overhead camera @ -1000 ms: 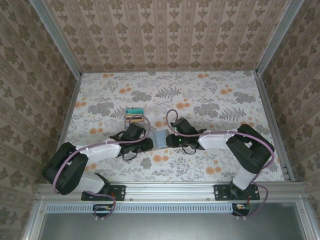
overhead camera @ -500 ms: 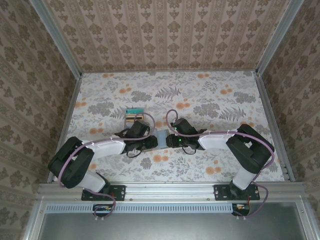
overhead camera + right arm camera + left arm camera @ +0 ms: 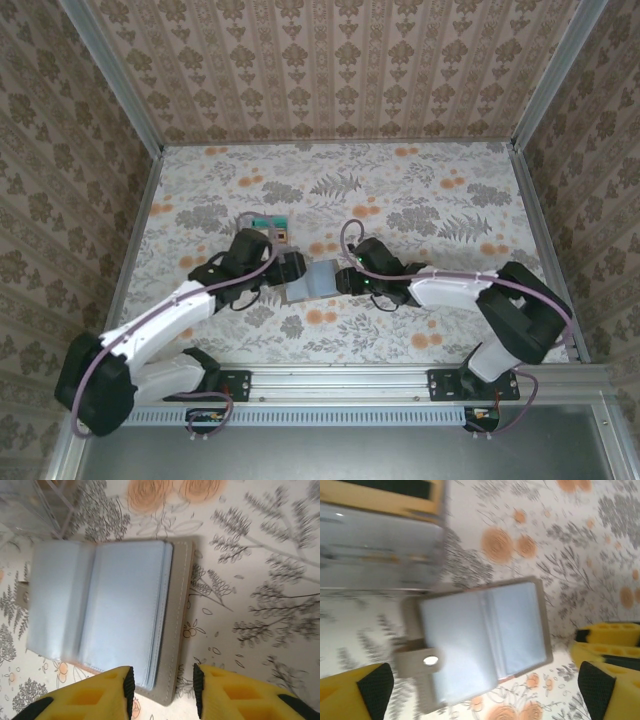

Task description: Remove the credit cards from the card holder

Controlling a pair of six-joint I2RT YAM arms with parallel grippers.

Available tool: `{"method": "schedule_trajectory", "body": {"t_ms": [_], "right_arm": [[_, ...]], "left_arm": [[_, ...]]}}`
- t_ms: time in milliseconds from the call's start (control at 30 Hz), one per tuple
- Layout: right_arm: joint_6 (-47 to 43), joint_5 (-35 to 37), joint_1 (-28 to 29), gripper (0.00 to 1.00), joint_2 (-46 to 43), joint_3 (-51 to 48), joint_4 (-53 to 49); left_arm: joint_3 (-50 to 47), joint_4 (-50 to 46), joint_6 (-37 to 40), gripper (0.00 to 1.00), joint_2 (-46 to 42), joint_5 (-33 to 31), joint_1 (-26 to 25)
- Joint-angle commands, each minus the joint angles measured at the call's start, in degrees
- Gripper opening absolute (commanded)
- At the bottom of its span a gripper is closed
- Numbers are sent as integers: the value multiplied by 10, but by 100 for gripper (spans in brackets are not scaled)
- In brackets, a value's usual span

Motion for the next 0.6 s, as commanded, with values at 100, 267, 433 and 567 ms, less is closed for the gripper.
{"method": "schedule_trajectory", "body": {"t_ms": [100, 267, 433, 567], "right_arm": [[-19, 107, -6, 57, -125, -42, -23], [-41, 126, -29, 80, -213, -50, -51], [-65, 202, -57, 100, -298, -58, -59], [-105, 286, -76, 100, -325, -43, -69]], "left_arm": [[8, -146, 20, 100, -87, -137, 72], [-5, -160, 19, 100, -132, -235, 122], [-33, -100, 54, 100, -172, -273, 168], [-36, -82, 54, 100, -180, -267, 236]]}}
